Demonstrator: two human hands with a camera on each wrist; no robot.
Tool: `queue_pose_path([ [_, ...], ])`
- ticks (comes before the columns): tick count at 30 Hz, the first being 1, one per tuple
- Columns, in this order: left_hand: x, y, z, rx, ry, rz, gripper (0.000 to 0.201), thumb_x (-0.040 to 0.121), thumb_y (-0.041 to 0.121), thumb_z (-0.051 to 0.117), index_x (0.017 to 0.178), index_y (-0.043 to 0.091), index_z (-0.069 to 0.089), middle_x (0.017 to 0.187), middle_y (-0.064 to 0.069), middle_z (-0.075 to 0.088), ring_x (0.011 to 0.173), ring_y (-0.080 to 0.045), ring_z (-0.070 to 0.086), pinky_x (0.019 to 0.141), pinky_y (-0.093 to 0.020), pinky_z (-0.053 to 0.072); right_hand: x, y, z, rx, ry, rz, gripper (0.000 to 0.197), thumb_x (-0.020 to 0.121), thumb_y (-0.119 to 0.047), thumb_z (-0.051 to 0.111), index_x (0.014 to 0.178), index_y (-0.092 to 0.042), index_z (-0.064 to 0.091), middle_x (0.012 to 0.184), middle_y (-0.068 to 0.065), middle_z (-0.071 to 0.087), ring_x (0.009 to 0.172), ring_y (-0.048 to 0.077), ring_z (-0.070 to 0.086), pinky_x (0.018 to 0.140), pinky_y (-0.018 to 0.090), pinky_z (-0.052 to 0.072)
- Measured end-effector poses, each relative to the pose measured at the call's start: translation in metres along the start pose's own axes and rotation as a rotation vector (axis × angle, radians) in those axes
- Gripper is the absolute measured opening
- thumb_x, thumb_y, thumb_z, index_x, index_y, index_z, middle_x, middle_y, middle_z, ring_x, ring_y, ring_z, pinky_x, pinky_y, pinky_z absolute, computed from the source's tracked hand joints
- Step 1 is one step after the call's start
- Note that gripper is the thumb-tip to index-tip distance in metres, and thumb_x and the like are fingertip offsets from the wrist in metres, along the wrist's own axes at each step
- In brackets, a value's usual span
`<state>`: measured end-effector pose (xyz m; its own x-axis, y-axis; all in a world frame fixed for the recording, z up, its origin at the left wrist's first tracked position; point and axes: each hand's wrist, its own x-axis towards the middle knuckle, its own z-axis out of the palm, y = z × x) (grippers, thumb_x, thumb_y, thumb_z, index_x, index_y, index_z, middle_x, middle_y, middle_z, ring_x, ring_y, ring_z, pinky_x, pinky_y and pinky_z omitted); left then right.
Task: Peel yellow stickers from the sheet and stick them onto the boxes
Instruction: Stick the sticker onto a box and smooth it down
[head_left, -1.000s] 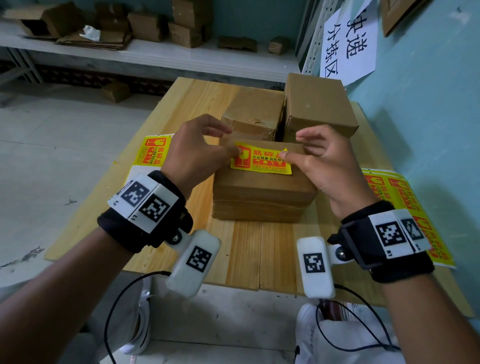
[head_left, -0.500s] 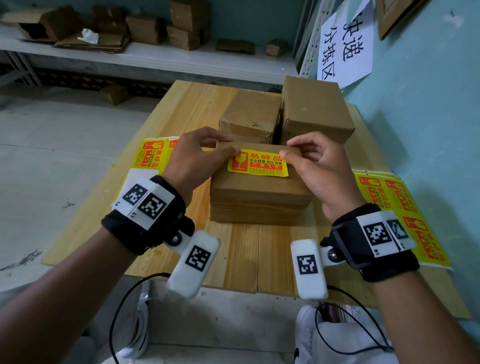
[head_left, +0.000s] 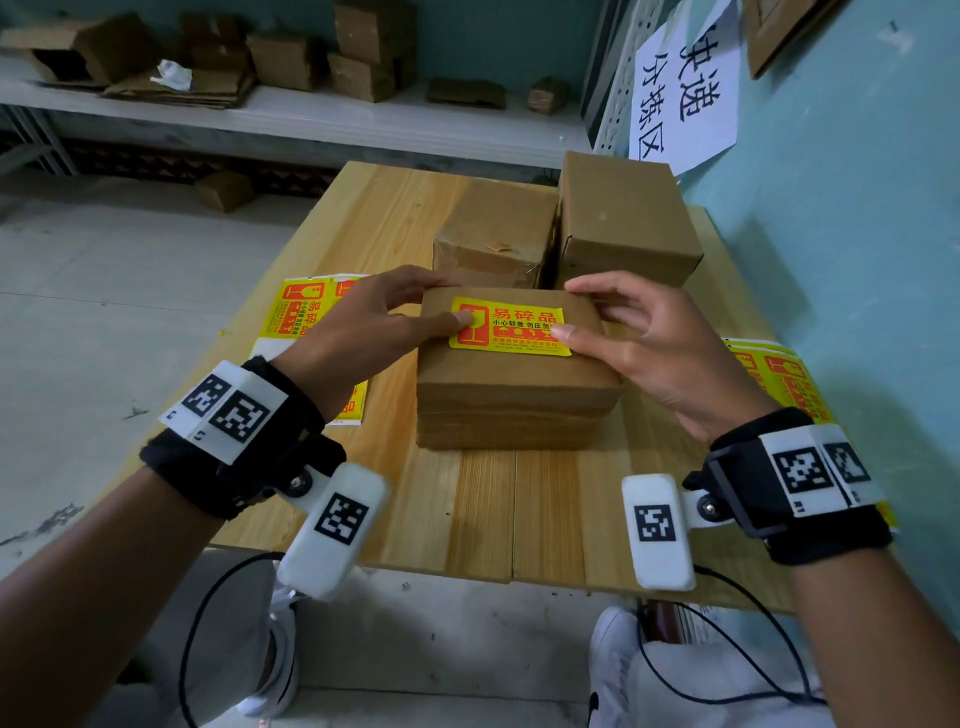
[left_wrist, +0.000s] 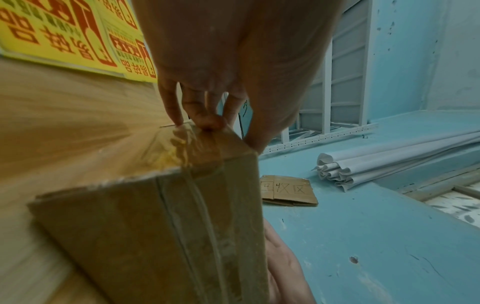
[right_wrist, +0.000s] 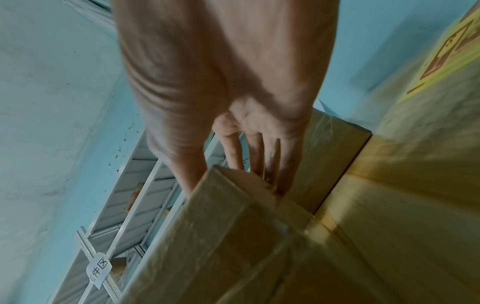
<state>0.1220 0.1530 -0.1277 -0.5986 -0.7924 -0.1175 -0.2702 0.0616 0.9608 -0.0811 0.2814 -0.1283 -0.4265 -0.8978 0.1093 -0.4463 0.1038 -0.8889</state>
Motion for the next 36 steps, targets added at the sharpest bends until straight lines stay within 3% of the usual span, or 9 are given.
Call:
queue_pose_path([
  [5,-0.007,-0.002,-0.004,0.020,-0.058,0.042,0.048,0.081,0.030,0.073,0.127,0.033,0.059,0.127,0.012,0.054,0.113,0.008,0.047,0.093,-0.020,0.042,-0.003,0.002,-0.004,0.002,-0.067,0.005,0.052,0.077,-0.032,0.083,0.125,-0.030,0.064,0.127,-0.011,0.064,0.124,0.005,0.056,0.107,0.039,0.047],
  [12,-0.008,0.002,-0.004,0.092,-0.041,0.000,0.064,0.071,0.039,0.079,0.130,0.039,0.055,0.133,0.008,0.047,0.119,-0.012,0.046,0.089,-0.028,0.039,-0.002,-0.001,0.001,-0.062,-0.049,0.013,0.056,0.073,-0.039,0.084,0.125,-0.031,0.062,0.126,-0.012,0.063,0.123,0.006,0.054,0.108,0.039,0.046],
  [14,-0.008,0.004,0.000,0.142,-0.003,0.020,0.064,0.070,0.043,0.079,0.130,0.036,0.056,0.125,0.010,0.048,0.108,-0.008,0.050,0.080,-0.023,0.041,-0.001,-0.002,0.007,-0.119,-0.002,0.009,0.059,0.071,-0.048,0.083,0.123,-0.032,0.061,0.127,-0.009,0.060,0.121,0.008,0.054,0.104,0.034,0.048],
  [17,-0.007,0.007,0.010,0.253,0.068,0.047,0.058,0.072,0.051,0.076,0.124,0.035,0.057,0.111,0.016,0.049,0.091,-0.001,0.050,0.070,-0.019,0.040,0.000,-0.005,0.018,-0.246,0.074,-0.013,0.063,0.071,-0.053,0.080,0.125,-0.029,0.057,0.123,-0.006,0.052,0.111,0.007,0.049,0.086,0.016,0.043],
  [20,-0.003,0.007,0.016,0.341,0.130,0.055,0.058,0.072,0.061,0.071,0.122,0.035,0.057,0.118,0.009,0.051,0.101,-0.012,0.053,0.077,-0.028,0.044,0.002,-0.005,0.026,-0.292,0.132,-0.024,0.062,0.073,-0.053,0.080,0.123,-0.025,0.057,0.117,-0.003,0.048,0.106,0.008,0.048,0.077,0.008,0.037],
  [24,0.000,0.008,0.020,0.399,0.174,0.075,0.052,0.078,0.059,0.067,0.121,0.032,0.058,0.110,0.010,0.051,0.100,-0.012,0.050,0.079,-0.028,0.041,0.006,-0.004,0.029,-0.301,0.185,-0.015,0.056,0.073,-0.053,0.079,0.117,-0.024,0.059,0.112,-0.004,0.049,0.102,0.008,0.047,0.071,0.004,0.032],
  [27,0.003,0.006,0.021,0.389,0.198,0.086,0.046,0.081,0.055,0.067,0.119,0.031,0.059,0.108,0.011,0.052,0.099,-0.011,0.052,0.080,-0.030,0.044,0.009,-0.002,0.029,-0.264,0.208,-0.020,0.049,0.075,-0.052,0.078,0.112,-0.024,0.061,0.112,-0.003,0.054,0.102,0.008,0.051,0.076,0.009,0.039],
  [30,0.005,0.005,0.022,0.325,0.197,0.053,0.035,0.085,0.051,0.064,0.115,0.034,0.061,0.111,0.008,0.055,0.099,-0.016,0.055,0.084,-0.036,0.049,0.012,0.002,0.028,-0.209,0.222,-0.027,0.037,0.079,-0.048,0.077,0.105,-0.025,0.065,0.111,0.000,0.062,0.103,0.014,0.059,0.084,0.028,0.051],
  [36,0.006,0.003,0.024,0.291,0.221,0.069,0.018,0.094,0.044,0.052,0.106,0.035,0.063,0.111,0.006,0.062,0.097,-0.021,0.062,0.090,-0.048,0.050,0.012,0.004,0.025,-0.184,0.257,-0.046,0.013,0.094,-0.026,0.063,0.105,-0.023,0.069,0.109,-0.003,0.067,0.104,0.012,0.061,0.086,0.027,0.050],
])
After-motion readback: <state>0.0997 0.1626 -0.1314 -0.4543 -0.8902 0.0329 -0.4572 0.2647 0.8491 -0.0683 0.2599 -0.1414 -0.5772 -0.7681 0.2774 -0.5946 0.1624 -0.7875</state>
